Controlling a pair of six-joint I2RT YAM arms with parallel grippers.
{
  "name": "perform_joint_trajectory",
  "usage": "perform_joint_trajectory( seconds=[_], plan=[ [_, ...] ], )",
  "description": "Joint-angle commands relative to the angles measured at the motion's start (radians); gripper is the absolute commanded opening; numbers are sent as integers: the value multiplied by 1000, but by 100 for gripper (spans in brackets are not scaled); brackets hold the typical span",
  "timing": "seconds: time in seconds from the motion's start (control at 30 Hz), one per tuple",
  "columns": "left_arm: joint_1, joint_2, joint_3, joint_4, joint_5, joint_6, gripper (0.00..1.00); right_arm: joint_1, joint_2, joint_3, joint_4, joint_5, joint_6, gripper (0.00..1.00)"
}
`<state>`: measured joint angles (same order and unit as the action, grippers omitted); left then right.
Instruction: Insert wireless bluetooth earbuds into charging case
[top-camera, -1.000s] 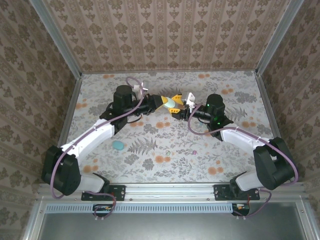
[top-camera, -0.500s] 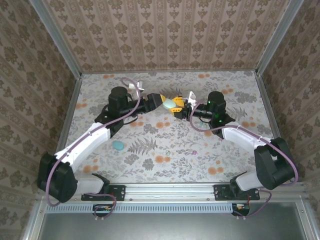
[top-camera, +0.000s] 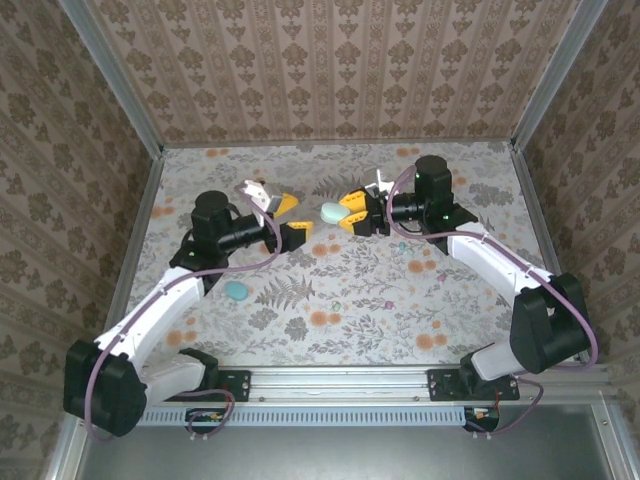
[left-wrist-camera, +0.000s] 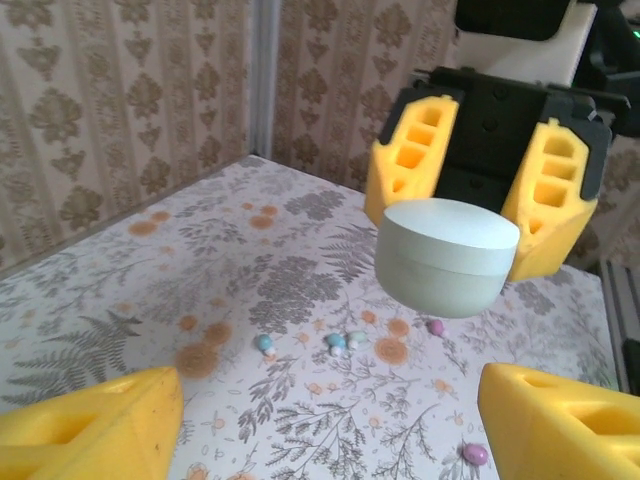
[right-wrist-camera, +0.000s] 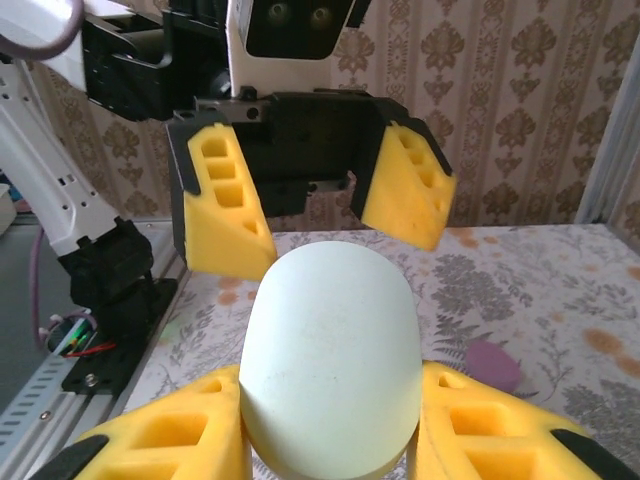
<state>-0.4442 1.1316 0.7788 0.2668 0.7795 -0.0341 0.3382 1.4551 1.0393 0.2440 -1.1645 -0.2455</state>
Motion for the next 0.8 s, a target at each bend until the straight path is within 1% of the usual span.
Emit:
perform_joint_trajectory(
  seconds=[0.0,0.07,0.2,0.37,0.53,0.6,0.77],
  plan=[
    [-36,40,48,41,138,113,77,8,11,40,-43,-53,-27,31],
    [-53,58,66,30,147,122,77,12,11,44,-43,-48,-30,31],
    [-73,68,66,53,131,128,76,16,11,46,-43,-34,-31,31],
    [-87,82,76,69,110,102,73,22,11,45,-40,-35,-37,32],
    [-98,101,82,98,110,64,66,27,7,41,-35,-35,-45,32],
    [-101,108,89,101,112,57,61,28,5,41,-32,-32,-48,32],
    [-109,114,95,101,120,48,56,29,1,39,-25,-21,-49,32]
  ],
)
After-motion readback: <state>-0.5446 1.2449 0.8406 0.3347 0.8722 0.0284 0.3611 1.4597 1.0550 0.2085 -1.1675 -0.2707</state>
